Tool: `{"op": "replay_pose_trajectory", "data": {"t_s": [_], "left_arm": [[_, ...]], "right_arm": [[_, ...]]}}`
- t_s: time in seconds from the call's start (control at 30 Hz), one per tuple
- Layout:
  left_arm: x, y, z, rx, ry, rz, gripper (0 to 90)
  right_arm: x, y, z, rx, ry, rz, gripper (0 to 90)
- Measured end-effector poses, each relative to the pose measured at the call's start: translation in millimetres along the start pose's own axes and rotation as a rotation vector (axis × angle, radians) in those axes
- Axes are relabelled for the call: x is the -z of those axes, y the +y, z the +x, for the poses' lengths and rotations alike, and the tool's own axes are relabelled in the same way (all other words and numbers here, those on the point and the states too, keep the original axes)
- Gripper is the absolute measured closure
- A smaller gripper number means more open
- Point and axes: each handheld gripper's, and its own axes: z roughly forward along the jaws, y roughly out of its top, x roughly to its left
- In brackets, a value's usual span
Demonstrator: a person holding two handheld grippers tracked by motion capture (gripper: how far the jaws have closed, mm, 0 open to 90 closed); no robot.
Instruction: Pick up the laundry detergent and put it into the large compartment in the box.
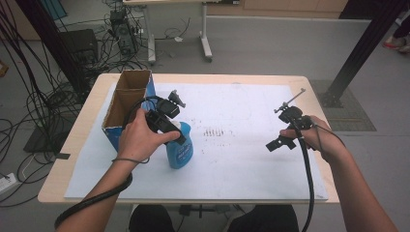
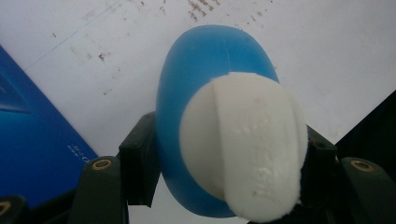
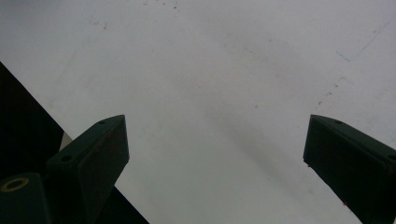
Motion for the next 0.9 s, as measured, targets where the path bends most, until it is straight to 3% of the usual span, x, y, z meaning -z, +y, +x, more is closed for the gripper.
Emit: {"op": "replay_pose_trajectory", "data": {"t_s": [0.9], "left_arm": [[0.2,-1.3,-0.2,0.000,0.003,-0.007,38.0]], "right_arm": [[-0.3,0.3,1.0,0.003,0.002,0.004,6.5]]}}
